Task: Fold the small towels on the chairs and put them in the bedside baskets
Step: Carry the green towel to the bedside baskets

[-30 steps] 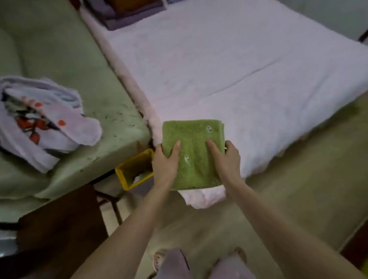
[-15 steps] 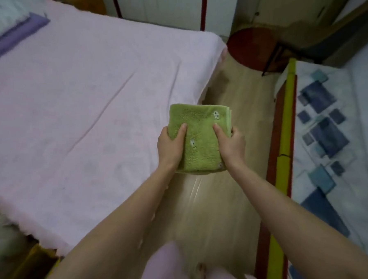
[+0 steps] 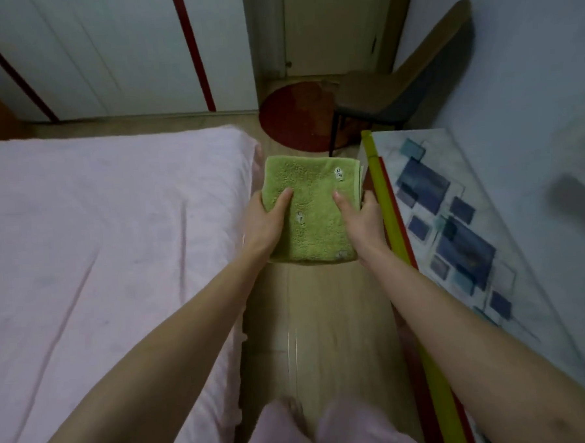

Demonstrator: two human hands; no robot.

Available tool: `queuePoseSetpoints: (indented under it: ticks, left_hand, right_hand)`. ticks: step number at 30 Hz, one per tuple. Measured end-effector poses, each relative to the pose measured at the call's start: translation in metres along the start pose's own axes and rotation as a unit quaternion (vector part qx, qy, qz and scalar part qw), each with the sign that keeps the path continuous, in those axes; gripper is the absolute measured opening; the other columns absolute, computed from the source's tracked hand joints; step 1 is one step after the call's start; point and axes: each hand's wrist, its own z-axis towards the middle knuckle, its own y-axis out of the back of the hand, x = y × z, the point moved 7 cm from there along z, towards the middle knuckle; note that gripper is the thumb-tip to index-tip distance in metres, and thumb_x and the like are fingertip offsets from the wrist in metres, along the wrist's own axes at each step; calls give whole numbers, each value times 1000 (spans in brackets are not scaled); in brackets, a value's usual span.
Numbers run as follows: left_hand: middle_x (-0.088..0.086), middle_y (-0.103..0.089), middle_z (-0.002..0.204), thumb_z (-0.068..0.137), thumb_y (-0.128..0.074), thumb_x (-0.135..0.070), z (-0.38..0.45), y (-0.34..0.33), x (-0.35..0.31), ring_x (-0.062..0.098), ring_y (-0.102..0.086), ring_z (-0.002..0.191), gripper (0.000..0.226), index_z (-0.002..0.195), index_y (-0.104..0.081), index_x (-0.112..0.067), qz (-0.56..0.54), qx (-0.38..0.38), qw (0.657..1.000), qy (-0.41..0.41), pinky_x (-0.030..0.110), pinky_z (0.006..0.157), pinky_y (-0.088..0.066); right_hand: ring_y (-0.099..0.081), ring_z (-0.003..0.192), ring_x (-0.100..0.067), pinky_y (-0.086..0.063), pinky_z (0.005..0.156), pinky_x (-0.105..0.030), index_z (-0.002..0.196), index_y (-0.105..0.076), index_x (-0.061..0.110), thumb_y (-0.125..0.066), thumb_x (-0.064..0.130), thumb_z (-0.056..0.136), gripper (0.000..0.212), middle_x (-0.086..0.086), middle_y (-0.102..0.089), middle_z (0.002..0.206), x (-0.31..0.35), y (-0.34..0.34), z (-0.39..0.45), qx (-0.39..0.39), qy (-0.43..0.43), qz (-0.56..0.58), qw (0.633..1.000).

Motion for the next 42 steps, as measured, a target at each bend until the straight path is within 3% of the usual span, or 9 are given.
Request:
queuePoseSetpoints:
  ticks: [6, 10, 13, 17, 20, 25, 29, 35, 42]
  left_hand:
    - [-3, -64, 118, 87, -60, -55, 156, -97, -44, 11, -61, 104, 57, 128, -53, -17, 20, 90, 995, -21, 34, 95, -50]
    - [-2, -63, 116, 88, -61, -51, 270, -156, -79, 14, -61, 105, 49, 123, -52, -18, 11, 102, 994, -40, 35, 95, -50]
    - [-4, -61, 112, 90, -61, -47, 353, -179, -111, 13, -60, 103, 49, 125, -52, -15, 10, 87, 995, -45, 27, 85, -47]
    - [-5, -60, 112, 90, -60, -47, 464, -194, -136, 12, -58, 101, 50, 127, -51, -15, 1, 61, 998, -34, 27, 83, -45]
    - [-5, -60, 109, 90, -60, -46, 544, -202, -136, 14, -59, 101, 47, 125, -51, -15, -4, 44, 999, -16, 27, 82, -45]
    - [-5, -60, 111, 89, -61, -49, 698, -226, -142, 14, -59, 101, 50, 124, -51, -16, -4, 42, 999, -10, 28, 84, -46]
    - [-3, -61, 114, 88, -62, -51, 822, -239, -167, 14, -60, 102, 52, 124, -51, -15, 4, 57, 998, -10, 29, 85, -49]
    - [-6, -59, 110, 88, -62, -50, 977, -239, -204, 13, -59, 101, 46, 118, -49, -19, 6, 58, 998, -19, 30, 87, -49]
    - [3, -59, 121, 90, -60, -48, 1158, -170, -192, 20, -58, 110, 55, 127, -47, -9, -6, -62, 998, 6, 37, 95, -49]
  right_hand:
    - [-60, 112, -22, -50, 98, -45, 129, -51, 12, -62, 47, 90, 54, -4, -61, 123, 10, 21, 165, -86, -8, 21, 996]
    - [-58, 106, -17, -49, 91, -35, 122, -52, 13, -61, 43, 92, 43, 3, -59, 112, 33, 27, 292, -94, 4, 17, 995]
    - [-59, 109, -17, -50, 95, -39, 124, -51, 16, -62, 43, 91, 44, 4, -59, 115, 61, 15, 384, -74, 13, 25, 997]
    - [-49, 129, -21, -43, 106, -47, 144, -37, 15, -59, 78, 62, 105, 0, -49, 142, 91, -22, 501, -45, 6, 6, 999]
    - [-47, 132, -26, -44, 104, -50, 144, -36, 16, -57, 82, 53, 115, -6, -46, 146, 95, -53, 584, -18, -6, -5, 1000]
    - [-48, 131, -28, -44, 105, -51, 143, -38, 13, -66, 73, 61, 105, -8, -48, 144, 115, -103, 734, -25, -6, -37, 999]
    - [-55, 121, -25, -48, 101, -48, 137, -44, 14, -72, 52, 78, 76, -5, -56, 134, 149, -139, 847, -47, -3, -46, 998]
    - [-56, 122, -22, -47, 103, -46, 139, -44, 16, -70, 41, 85, 66, -3, -57, 133, 199, -202, 989, -55, 15, -42, 998]
    - [-66, 101, -18, -54, 93, -45, 119, -58, 18, -73, 33, 85, 40, 1, -67, 111, 259, -364, 1157, 61, 60, -67, 994]
